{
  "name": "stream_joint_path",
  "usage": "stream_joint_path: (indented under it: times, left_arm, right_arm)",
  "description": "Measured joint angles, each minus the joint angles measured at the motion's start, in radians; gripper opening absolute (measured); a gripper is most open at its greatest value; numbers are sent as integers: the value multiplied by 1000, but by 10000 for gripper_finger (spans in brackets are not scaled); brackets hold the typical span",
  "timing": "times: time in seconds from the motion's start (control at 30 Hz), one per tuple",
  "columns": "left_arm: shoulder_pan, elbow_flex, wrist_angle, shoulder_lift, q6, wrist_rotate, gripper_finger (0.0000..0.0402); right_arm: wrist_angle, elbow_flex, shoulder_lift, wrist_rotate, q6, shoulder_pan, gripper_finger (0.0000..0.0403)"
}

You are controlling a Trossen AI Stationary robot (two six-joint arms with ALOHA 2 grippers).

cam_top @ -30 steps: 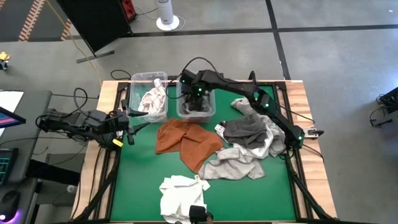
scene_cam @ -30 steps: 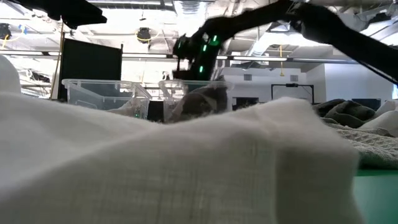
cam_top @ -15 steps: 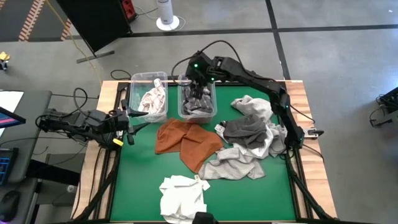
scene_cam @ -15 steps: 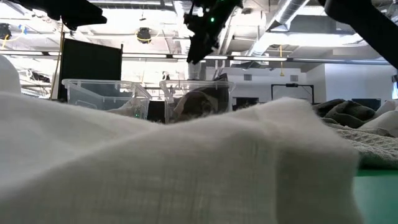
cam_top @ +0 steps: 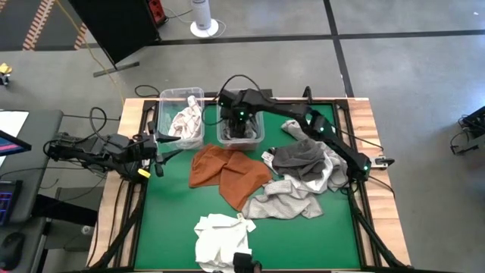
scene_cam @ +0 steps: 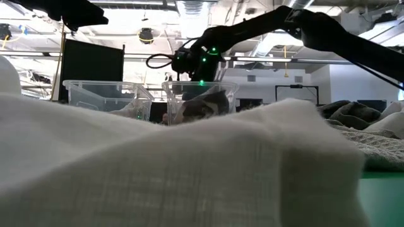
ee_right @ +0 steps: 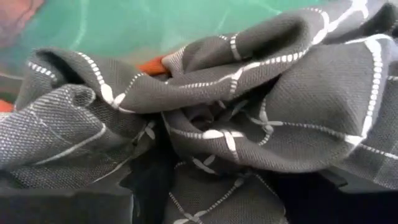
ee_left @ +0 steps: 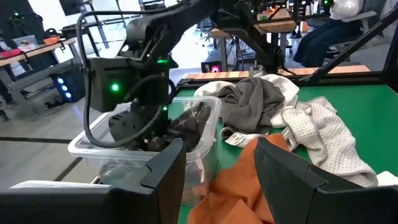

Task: Sort towels by color in basket
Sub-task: Put the dark gray patterned towel into the right transparent bin, then put the white towel into the left transparent bin

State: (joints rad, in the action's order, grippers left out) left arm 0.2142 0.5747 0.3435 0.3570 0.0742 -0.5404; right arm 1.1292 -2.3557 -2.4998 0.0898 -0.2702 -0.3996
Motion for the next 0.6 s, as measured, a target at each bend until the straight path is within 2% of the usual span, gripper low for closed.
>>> stream_joint_path:
  times: [0.2,0.37,0.6]
  left_arm:
    - [0,0,-1,0,14,-2,180]
    - [0,0,-2,0,14,-2,180]
    - [0,0,-2,0,-7,-2,180]
  right_arm:
    - [27,3,70,2,0,-2,281]
    - [12,0,257,69,25,-2,281]
    - [30,0,481,92,87,7,281]
